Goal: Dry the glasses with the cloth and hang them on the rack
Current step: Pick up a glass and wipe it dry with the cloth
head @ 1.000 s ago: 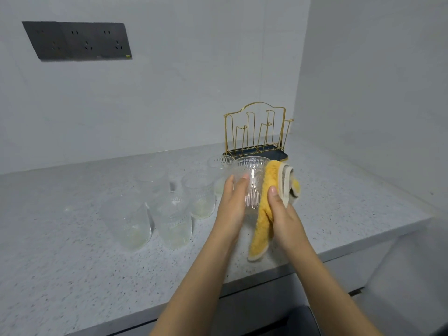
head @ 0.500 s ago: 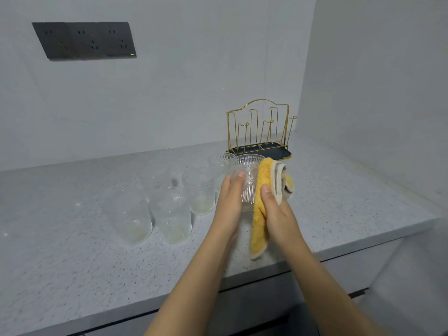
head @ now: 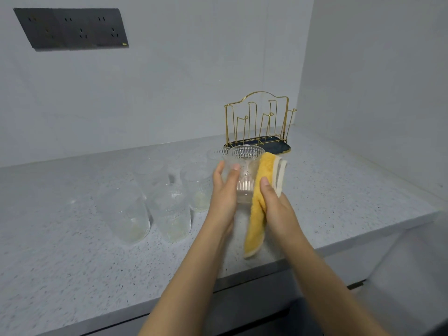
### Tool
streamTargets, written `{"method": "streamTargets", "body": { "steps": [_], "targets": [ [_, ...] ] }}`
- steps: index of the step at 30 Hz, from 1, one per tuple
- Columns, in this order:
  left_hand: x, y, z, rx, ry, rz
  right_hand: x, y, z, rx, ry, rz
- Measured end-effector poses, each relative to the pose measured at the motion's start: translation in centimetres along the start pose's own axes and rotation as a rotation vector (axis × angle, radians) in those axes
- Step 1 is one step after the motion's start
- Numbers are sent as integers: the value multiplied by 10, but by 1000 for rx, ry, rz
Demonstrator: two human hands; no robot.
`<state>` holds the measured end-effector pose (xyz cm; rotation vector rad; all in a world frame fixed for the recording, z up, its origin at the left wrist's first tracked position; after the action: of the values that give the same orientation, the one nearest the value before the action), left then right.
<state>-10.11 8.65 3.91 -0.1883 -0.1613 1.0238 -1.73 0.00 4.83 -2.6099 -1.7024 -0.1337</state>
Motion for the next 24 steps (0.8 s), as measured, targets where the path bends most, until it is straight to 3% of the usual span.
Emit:
{"method": "streamTargets", "body": {
  "steps": [4,10,17,20,24],
  "targets": [
    [-3,-8,-5,93,42,-56,1,0,-12,-64,106,24],
    [-3,-20,-14,-217,86,-178,23,22,-5,150,-88,75],
    [-6,-5,3,109,-27,-18,9,6,4,16,-18,59],
    [-10,-8,1,127,-43,-24,12,7,0,-38,10,71],
    [-10,-7,-5,106,-5,-20,26,21,3,44,-113,104]
  ]
}}
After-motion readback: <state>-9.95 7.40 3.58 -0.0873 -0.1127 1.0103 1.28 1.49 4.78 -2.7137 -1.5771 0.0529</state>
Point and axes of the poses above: each hand's wrist, its own x-axis towards the middle knuckle, its own y-axis out of the back of the hand, z = x × y, the point moved 9 cm from there along x, towards the middle knuckle, and after that the axes turned 8 degrees about -z, right-handed, at the moved point
